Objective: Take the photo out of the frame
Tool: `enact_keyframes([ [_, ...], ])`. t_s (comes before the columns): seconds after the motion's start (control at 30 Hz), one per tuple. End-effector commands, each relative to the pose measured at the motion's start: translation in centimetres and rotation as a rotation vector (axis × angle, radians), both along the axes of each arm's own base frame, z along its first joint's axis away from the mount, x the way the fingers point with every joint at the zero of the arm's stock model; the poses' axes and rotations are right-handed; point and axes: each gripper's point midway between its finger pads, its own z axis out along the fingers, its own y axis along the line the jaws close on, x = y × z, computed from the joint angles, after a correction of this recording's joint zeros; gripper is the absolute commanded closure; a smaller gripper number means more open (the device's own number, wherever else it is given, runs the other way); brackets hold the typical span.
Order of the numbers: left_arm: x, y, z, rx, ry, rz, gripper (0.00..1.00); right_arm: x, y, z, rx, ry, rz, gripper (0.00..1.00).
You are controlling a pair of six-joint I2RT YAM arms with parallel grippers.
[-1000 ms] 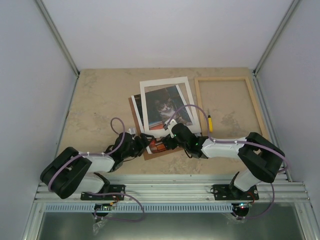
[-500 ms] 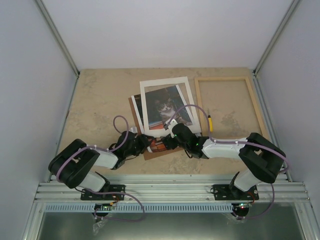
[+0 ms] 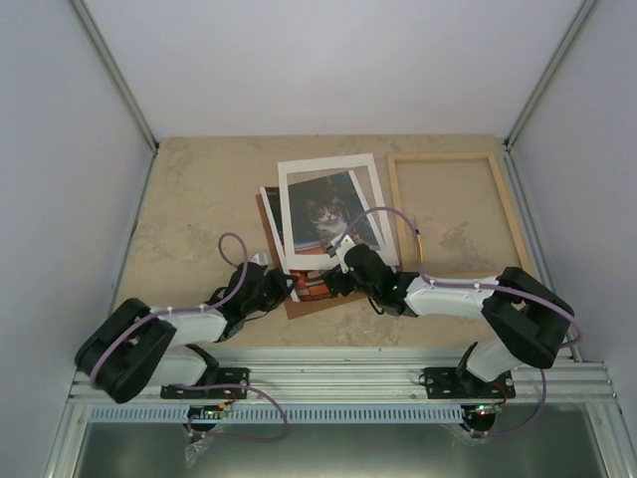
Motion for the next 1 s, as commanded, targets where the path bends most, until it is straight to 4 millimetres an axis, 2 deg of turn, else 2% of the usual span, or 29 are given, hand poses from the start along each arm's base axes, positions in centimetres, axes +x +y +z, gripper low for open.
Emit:
enact_keyframes([
  [0.0, -0.8, 1.7, -0.4, 0.077, 0.007, 0.029, 1.0, 0.2, -0.3, 0.7, 0.019, -0.02, -0.02, 0.1],
  [0.47, -4.6, 6.7, 0.5, 0.181, 0.07, 0.13, 1.0, 0.2, -0.4, 1.2, 0.029, -0.025, -0.017, 0.1],
  [0.77, -5.7, 9.6, 5.3, 0.211, 0.005, 0.217, 1.0, 0.1, -0.5, 1.7, 0.039, -0.029, -0.019, 0.1],
  [0.97, -6.2, 10.8, 10.0, 0.209, -0.059, 0.246, 1.0, 0.0, -0.7, 2.1, 0.049, -0.035, -0.026, 0.1],
])
